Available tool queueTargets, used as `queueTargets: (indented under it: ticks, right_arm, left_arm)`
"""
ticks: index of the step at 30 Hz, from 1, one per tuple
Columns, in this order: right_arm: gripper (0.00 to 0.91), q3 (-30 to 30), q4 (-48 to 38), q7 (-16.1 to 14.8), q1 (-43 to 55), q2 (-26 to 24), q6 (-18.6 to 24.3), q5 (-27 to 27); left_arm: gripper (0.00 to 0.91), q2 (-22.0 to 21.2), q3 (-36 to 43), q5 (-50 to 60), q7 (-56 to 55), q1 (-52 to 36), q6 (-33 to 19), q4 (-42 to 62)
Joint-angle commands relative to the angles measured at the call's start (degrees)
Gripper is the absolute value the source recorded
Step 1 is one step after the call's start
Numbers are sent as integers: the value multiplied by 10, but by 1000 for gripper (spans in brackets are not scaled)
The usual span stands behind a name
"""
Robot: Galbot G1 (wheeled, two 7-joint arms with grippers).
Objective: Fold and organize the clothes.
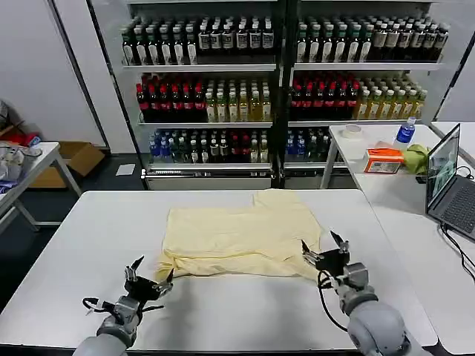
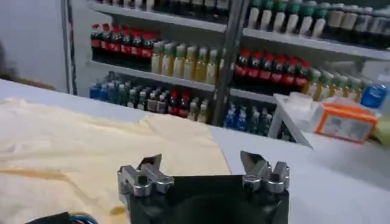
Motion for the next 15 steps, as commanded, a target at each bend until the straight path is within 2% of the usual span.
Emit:
queueTargets:
  ticks: [1,11,13,15]
  right_arm:
    - [907,53,6,1,-68,4,12,11]
    - [907,31,-20,-5,-65,17,-10,35]
    - [907,19,-22,-5,-65,21,-16,47]
    - [907,7,-24,-4,-62,26,-26,63]
  left_arm:
    - [907,-31,-18,-50,-11,21,3,22]
    - [907,-29,-11,-75,-11,-8,7,46]
    - [685,-27,-10,-81,-10,-11,7,48]
    - [262,-25,-9,-89,-9,-13,7,48]
